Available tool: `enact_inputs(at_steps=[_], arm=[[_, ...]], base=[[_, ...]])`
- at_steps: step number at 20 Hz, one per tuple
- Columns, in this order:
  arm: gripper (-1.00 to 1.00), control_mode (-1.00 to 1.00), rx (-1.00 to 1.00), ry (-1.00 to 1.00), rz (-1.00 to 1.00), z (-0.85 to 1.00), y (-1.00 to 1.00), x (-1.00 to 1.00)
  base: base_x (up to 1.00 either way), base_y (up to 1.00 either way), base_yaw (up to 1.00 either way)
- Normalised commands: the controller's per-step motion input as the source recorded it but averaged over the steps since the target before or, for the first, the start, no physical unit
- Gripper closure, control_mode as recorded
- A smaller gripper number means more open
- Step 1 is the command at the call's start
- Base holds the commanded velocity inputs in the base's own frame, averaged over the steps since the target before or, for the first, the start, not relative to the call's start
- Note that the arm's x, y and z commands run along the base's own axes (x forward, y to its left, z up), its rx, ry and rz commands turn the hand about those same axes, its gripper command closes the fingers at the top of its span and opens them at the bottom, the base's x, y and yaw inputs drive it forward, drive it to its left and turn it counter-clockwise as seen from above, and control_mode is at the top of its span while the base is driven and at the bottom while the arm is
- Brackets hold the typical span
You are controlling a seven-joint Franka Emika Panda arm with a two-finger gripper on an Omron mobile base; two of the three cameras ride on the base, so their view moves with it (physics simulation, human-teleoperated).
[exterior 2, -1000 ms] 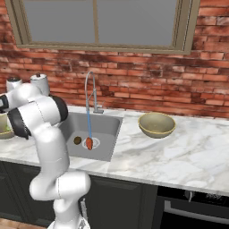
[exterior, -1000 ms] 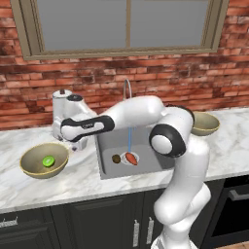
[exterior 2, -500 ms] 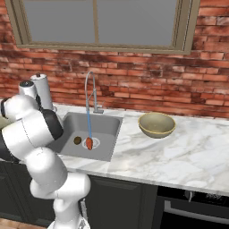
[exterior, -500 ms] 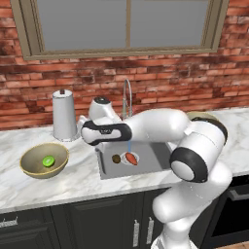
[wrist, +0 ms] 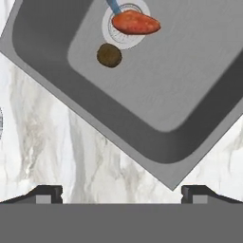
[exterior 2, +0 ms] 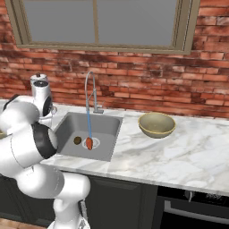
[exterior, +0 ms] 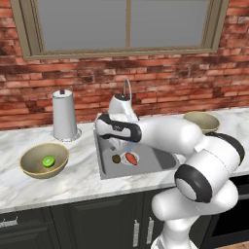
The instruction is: Pick the kiwis from the sink and place them in one bowl. Place the sweet potato in the other bowl. Then turn off the sink faucet.
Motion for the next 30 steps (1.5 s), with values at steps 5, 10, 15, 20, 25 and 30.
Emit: enact_inputs(at_steps=[5,10,15,20,25,30], arm=[[-1.00,-1.00,0.00,0.13,0.00,0.08,-0.61,0.00],[-1.00,-1.00,0.00,0.01,0.00,-0.03,-0.61,0.00],[-1.00,-1.00,-0.02,0.00,0.00,-0.25,-0.28,0.00],[-1.00,-1.00,-0.02,0.00,0.00,-0.42,-0.06,0.00],[-1.00,-1.00,-0.01,0.00,0.00,-0.37,-0.05,0.07],[-1.00,-1.00,0.00,0.00,0.00,-0.20,-0.05,0.20]], base=[[0.00,0.00,0.00],[0.00,0.00,0.00],[0.00,0.00,0.00],[0.00,0.00,0.00],[0.00,0.00,0.00],[0.00,0.00,0.00]])
